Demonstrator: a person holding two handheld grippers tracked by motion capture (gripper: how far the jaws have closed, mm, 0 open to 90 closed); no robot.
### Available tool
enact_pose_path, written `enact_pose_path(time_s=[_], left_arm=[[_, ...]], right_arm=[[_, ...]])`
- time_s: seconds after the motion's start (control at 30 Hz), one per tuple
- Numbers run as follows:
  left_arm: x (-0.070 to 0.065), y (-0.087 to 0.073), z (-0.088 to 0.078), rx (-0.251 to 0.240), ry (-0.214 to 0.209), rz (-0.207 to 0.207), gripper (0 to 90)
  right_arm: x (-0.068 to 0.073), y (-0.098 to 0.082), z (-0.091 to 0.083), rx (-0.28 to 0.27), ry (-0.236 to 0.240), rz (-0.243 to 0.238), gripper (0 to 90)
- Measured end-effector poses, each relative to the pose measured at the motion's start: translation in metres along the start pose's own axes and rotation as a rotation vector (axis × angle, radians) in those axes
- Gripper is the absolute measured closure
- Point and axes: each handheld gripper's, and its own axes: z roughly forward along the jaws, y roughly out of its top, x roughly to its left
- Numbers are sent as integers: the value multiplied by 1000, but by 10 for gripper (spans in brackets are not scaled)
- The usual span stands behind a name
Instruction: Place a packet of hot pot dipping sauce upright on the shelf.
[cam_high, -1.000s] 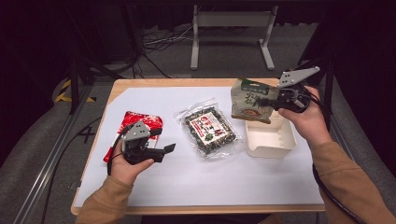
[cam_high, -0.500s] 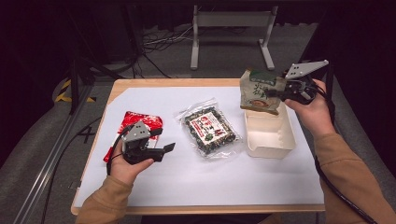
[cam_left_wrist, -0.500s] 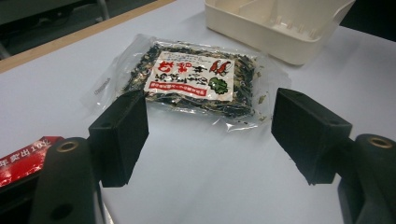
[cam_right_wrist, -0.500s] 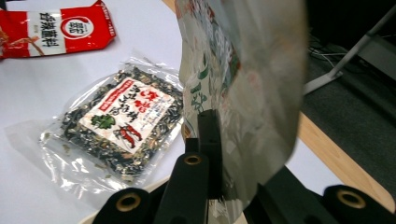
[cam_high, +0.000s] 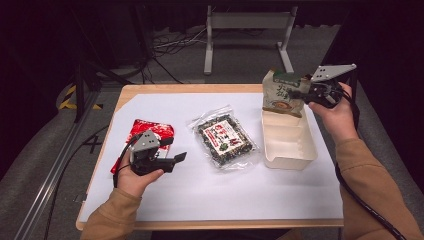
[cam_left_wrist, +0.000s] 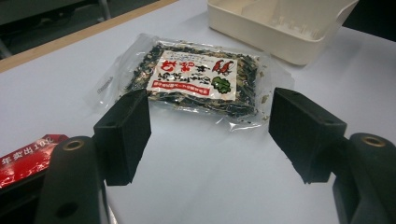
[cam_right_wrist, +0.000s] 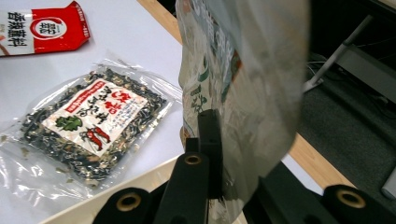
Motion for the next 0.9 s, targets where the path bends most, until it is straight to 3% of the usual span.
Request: enact_pose_path(time_s=[0.2, 0.5, 0.9], left_arm=[[2, -1, 1, -5, 5, 5, 256], [4, -3, -1, 0, 10, -4, 233], [6, -5, -6, -10, 9, 2, 239]], right_arm=[[-12, -11, 5, -12, -23, -4, 888], [-24, -22, 14, -45, -16, -10, 889], [-34, -34, 31, -28, -15, -21, 888]])
